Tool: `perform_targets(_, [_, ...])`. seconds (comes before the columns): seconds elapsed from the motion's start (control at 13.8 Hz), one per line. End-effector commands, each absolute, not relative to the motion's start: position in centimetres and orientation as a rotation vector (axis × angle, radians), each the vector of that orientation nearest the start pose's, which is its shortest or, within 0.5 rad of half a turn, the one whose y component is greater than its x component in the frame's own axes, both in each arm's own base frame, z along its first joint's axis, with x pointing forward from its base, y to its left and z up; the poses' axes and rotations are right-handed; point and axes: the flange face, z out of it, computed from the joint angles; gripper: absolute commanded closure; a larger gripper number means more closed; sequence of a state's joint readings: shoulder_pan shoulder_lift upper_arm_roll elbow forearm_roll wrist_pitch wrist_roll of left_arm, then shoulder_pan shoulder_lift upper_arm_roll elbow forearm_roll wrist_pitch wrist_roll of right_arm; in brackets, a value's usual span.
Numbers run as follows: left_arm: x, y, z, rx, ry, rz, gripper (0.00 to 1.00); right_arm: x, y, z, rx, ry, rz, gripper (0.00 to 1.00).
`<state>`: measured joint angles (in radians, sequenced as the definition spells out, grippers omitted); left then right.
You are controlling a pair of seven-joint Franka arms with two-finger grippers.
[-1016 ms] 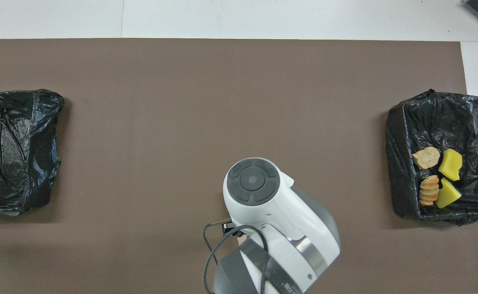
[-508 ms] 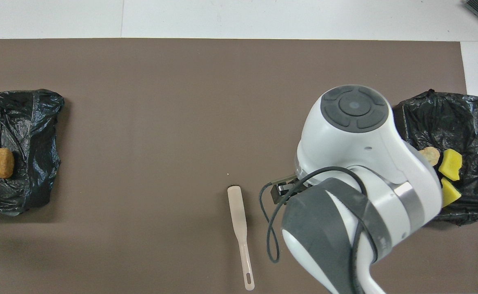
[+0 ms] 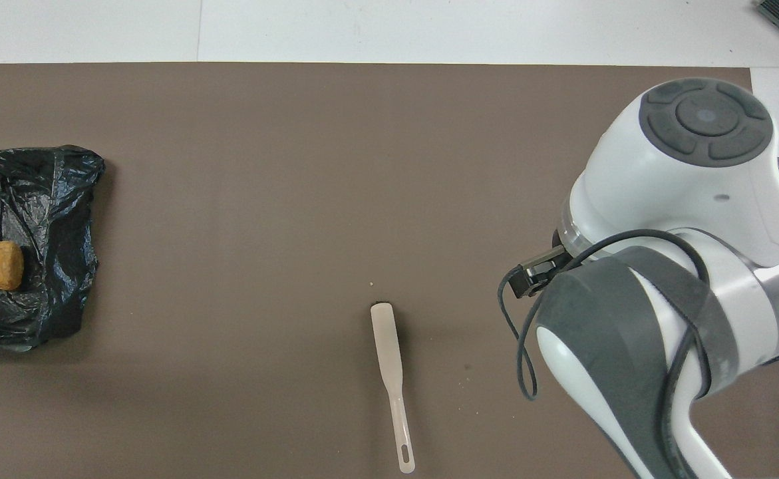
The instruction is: Sweep and dump trash in bin
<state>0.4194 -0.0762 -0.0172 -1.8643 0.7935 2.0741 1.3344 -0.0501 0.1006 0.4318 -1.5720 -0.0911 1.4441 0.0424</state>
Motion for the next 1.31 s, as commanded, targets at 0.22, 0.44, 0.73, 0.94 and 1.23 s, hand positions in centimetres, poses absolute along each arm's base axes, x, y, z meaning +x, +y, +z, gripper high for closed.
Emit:
perform_targets(0.22, [53.2,23.4,60.0,-1.714,1.577,0.566,1.00,55.6,13.2,58.1,-3.202,-0.418,0.210,0.00])
perform_targets(0.44, [54.6,20.9,59.5,-1.731,1.616,0.495,1.00,57.4,8.5,58.6,-3.218,-0.274,0.102,0.00])
perform_targets(0.73, [55.1,19.6,59.4,-1.721,1.623,0.489,1.00,58.7,2.2,60.3,-3.231,-0.083,0.010,0.00])
perform_targets(0.94, [56.8,20.5,61.1,-1.653,1.581,0.509,1.00,58.9,0.9,60.5,-3.207,-0.040,-0.017,0.00])
perform_targets(1.23, [57.9,19.9,60.1,-1.605,1.563,0.550,1.00,57.9,-1.5,61.9,-3.147,0.079,-0.048,0.00])
